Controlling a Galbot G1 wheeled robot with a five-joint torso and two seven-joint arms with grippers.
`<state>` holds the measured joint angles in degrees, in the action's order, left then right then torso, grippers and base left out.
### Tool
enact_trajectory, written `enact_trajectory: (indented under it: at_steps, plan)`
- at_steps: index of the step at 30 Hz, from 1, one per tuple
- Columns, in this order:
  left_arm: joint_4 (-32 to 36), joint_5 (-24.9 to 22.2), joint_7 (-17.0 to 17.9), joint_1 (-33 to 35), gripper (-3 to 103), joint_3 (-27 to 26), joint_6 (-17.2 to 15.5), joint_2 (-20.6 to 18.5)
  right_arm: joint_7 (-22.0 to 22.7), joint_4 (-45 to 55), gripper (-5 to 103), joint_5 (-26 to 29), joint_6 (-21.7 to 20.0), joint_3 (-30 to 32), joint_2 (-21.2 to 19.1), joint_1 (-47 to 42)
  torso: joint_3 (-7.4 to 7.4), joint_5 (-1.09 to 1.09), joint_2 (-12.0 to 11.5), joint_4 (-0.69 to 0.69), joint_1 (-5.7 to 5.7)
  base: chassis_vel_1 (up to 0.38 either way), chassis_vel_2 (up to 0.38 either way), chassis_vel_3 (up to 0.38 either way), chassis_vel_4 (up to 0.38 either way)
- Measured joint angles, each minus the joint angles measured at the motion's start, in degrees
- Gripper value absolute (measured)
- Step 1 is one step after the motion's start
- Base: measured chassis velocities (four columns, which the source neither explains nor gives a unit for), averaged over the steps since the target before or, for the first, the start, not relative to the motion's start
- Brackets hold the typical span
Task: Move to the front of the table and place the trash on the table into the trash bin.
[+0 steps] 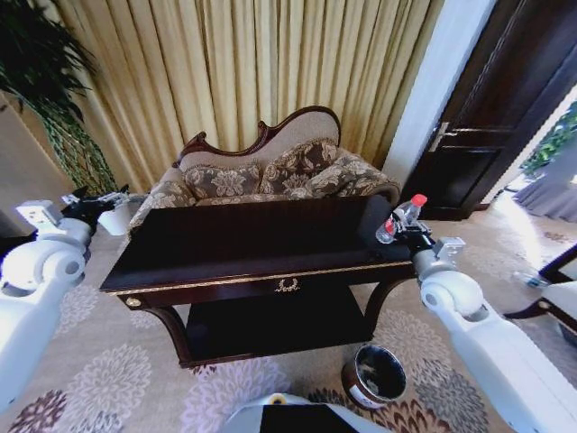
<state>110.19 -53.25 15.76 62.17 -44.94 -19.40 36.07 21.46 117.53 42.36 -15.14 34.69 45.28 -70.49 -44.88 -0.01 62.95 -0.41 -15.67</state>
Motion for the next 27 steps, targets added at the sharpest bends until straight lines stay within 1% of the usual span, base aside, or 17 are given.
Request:
enact_trajectory:
  at_steps: [6,12,20,27]
  plan:
    - [0.2,0.4,-0.1,-0.8,100,0.9,0.8,0.0,-0.5,0.4,26,0.1,0.2,0.5,0.1,-1.1,0.01,0.01,0.0,0.0,0.01,0.13,-0.143,-0.138,0.141]
    - [0.6,0.6,-0.1,-0.7,100,1.1,1.0,0.3,-0.7,0.4,26,0.1,0.2,0.5,0.1,-1.0,0.01,0.01,0.0,0.01,0.04,0.16,-0.164,-0.147,0.157]
    - [1.2,1.0,-0.1,0.1,100,1.2,1.2,0.9,-1.0,0.3,26,-0.2,0.5,0.0,0.7,-1.0,0.01,0.0,0.0,0.02,0.03,0.11,-0.116,-0.109,0.1]
    - [2.3,1.3,-0.1,1.2,100,1.0,1.2,1.7,-1.6,0.3,26,-0.7,0.7,0.1,1.2,-1.8,0.0,0.01,0.0,0.0,0.01,0.091,-0.104,-0.098,0.109]
